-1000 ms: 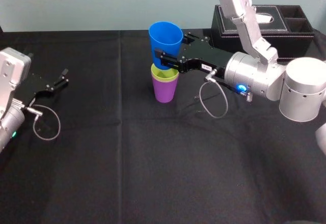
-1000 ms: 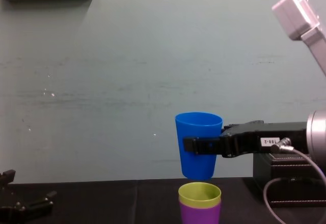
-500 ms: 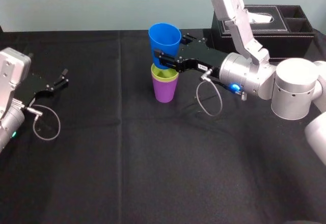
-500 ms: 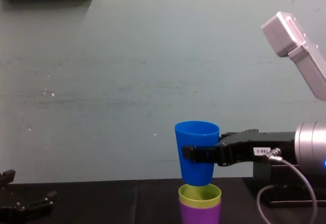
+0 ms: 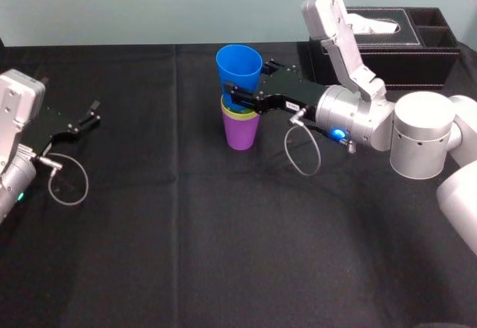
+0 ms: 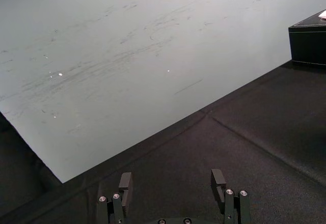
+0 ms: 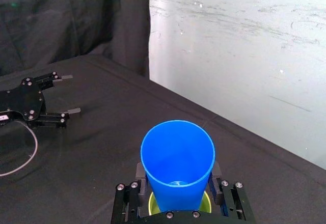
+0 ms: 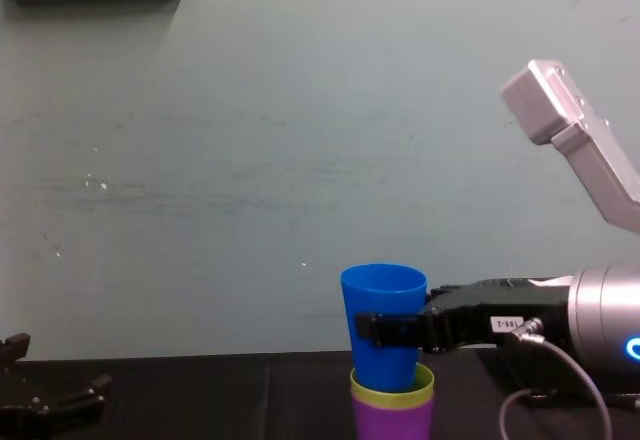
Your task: Stack the three plastic cups sequentially using one hand.
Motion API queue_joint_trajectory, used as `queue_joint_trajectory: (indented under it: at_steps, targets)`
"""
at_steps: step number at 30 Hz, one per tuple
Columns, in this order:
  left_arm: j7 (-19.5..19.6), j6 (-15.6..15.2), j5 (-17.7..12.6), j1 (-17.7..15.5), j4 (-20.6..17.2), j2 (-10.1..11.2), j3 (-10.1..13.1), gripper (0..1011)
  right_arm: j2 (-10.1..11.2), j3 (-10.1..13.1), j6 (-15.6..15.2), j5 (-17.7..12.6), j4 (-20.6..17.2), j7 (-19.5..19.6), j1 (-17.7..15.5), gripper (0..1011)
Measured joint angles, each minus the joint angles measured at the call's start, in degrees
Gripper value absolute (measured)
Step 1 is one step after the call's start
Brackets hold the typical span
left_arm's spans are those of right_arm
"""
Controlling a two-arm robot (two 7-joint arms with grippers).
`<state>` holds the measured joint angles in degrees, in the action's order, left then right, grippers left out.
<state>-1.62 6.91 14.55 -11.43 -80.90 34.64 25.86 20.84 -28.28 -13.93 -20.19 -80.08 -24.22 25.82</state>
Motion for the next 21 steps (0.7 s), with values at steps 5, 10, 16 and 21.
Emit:
queue_joint_trajectory:
  at_steps: [5, 10, 16, 21]
  targets:
    - [0.0, 0.0, 0.0, 0.0, 0.0, 0.0, 0.0, 1010, -0.4, 0.0, 0.1, 0.3, 0.9, -0.1, 0.1, 721]
    - [0.0, 0.0, 0.0, 0.0, 0.0, 0.0, 0.0, 1010, -0.6, 0.1, 0.3, 0.5, 1.6, -0.1, 0.0, 721]
    - [0.0, 0.0, 0.0, 0.0, 0.0, 0.0, 0.0, 1010, -1.0, 0.5, 0.0, 0.7, 2.1, 0.1, -0.3, 721]
    - [0.0, 0.0, 0.0, 0.0, 0.0, 0.0, 0.0, 1010, -1.1, 0.7, -0.2, 0.7, 2.3, 0.2, -0.4, 721]
